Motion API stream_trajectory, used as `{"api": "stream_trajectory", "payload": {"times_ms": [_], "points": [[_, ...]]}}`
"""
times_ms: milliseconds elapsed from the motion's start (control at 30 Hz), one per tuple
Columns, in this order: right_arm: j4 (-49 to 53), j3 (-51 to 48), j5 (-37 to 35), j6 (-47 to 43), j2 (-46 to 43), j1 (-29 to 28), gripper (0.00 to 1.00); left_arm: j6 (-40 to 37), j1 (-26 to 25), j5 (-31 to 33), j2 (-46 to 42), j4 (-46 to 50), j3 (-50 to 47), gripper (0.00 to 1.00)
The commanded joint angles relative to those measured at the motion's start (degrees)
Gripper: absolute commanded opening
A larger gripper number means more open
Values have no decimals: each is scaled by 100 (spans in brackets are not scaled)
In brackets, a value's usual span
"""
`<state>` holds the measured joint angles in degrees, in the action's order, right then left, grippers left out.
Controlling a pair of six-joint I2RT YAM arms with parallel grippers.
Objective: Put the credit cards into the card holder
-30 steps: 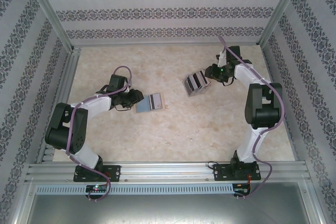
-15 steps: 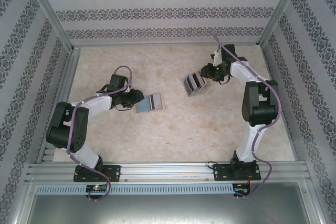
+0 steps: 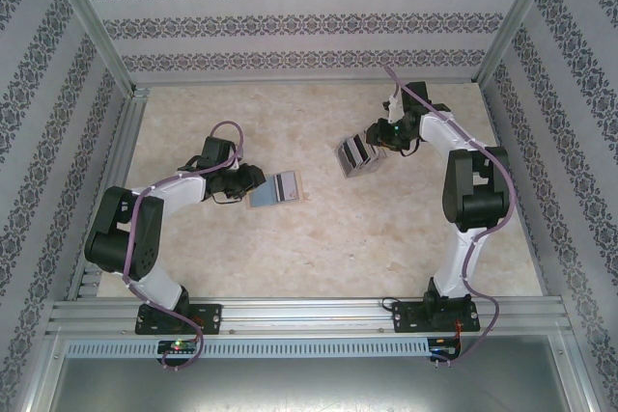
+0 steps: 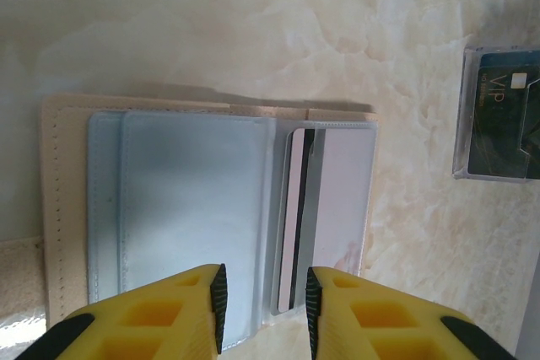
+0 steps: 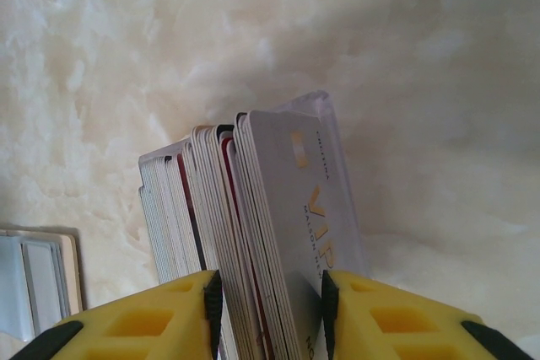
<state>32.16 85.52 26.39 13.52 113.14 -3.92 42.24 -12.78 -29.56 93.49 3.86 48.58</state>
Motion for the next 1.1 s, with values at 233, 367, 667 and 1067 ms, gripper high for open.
{"api": "stream_trajectory", "payload": {"times_ms": [233,367,667,1067], "points": [[53,0,120,-17,-445,-38,39,-119,-58,-54,74,31,73,33],[60,16,104,-27,-413,-25,38,-133,-58,-42,64,39,70,33],[149,9,-68,-81,-476,41,20,-137,-58,-33,72,29,69,33],[87,-186,-404,-126,-1095,181,10,-179,-47,176,-174,144,-11,33]]}}
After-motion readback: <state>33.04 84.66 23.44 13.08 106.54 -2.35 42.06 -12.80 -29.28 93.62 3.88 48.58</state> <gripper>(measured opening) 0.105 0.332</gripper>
